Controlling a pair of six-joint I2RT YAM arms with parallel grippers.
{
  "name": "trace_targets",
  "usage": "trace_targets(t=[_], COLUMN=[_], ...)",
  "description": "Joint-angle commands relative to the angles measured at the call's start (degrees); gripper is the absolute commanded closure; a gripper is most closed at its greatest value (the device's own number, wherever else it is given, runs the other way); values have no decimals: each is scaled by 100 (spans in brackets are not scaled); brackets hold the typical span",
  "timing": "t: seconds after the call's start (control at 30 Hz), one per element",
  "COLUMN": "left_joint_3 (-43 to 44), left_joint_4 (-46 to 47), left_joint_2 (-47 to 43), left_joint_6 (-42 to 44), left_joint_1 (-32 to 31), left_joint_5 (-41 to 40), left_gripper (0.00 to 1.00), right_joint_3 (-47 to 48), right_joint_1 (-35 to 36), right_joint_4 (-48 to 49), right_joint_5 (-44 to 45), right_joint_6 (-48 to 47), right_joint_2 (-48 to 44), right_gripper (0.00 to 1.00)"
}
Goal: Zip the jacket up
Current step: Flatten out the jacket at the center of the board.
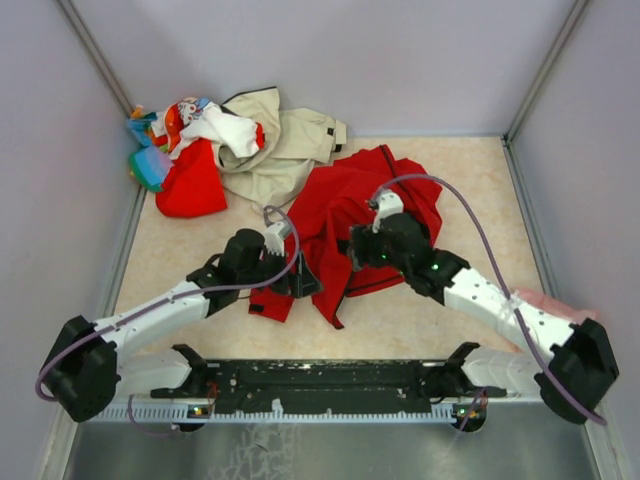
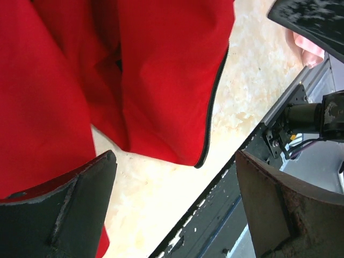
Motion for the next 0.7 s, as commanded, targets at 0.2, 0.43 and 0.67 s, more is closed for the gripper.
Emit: trace_targets(t=[0.2, 0.43, 0.67], left_joint_3=[785, 1198, 1425], left_joint_4=[80, 83, 71], left_joint_2=[914, 1502, 1950], left_joint_6=[436, 561, 631], left_joint_1=[-341, -392, -420], left_joint_5=[-338, -237, -172], left_gripper=[4, 4, 4], right_joint_3=[-1714, -2729, -3032], right_joint_1=[-1496, -2795, -3362], right_joint_4=[142, 1286, 2532], right_joint_5=[589, -95, -621], right_joint_6=[951, 1569, 1602], right_joint_2=[-1346, -1389, -658], right_gripper=[15, 15, 15])
